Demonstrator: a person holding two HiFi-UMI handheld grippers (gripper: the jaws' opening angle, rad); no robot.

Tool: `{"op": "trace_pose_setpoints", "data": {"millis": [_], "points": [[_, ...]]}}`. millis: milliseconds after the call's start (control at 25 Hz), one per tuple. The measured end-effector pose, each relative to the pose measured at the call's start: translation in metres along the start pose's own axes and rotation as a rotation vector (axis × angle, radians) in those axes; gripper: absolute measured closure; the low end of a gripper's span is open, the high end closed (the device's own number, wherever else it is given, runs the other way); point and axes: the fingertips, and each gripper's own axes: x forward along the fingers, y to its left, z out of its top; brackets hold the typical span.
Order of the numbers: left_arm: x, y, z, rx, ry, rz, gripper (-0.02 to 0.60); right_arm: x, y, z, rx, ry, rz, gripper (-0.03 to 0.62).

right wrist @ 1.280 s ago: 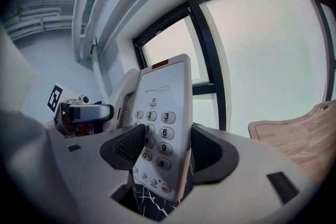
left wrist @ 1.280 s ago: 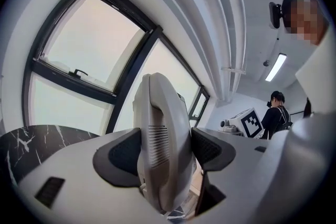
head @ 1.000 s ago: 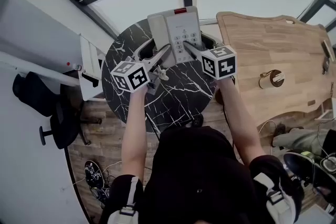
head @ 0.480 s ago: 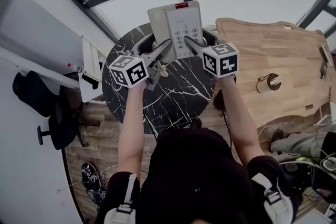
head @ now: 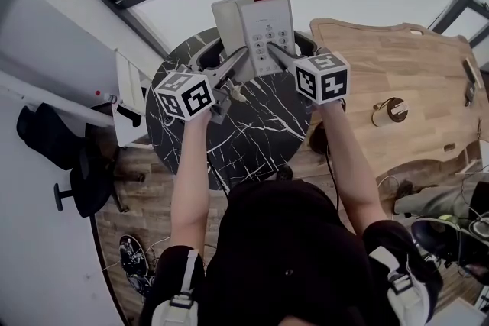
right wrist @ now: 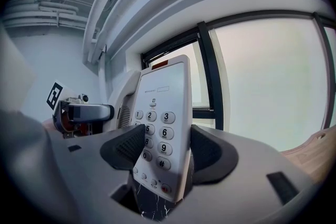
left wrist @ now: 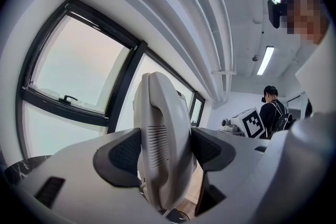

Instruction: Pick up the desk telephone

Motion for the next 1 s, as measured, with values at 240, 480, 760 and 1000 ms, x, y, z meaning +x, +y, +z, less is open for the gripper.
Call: {"op": "trace_pose_setpoints", "data": {"millis": [240,480,760,1000], "points": [[-0.0004,-0.0011,-0.0003,0.000,0.004,0.001,0.267,-0.0019,0.0003,-0.0001,0.002,0.000,-0.006,0.304],[-0.0011,-0.0021,0.0006,0.000,0.006,0.002,0.267,-0.0031,0.0010,0.0009,-0.001,0.000,-0.007,0.304],[-0.0006,-0.0041,0.0013,0.004,0.005,-0.002,0.267,-0.0050,0.0004,0.0014,0.000,-0.005,-0.012,0.306],[-0.0005,-0.0048,-0.0002,0.002,0.009,-0.003,0.267,-0.0061,0.0004,0.0003,-0.001,-0.002,-0.016,0.306]]}}
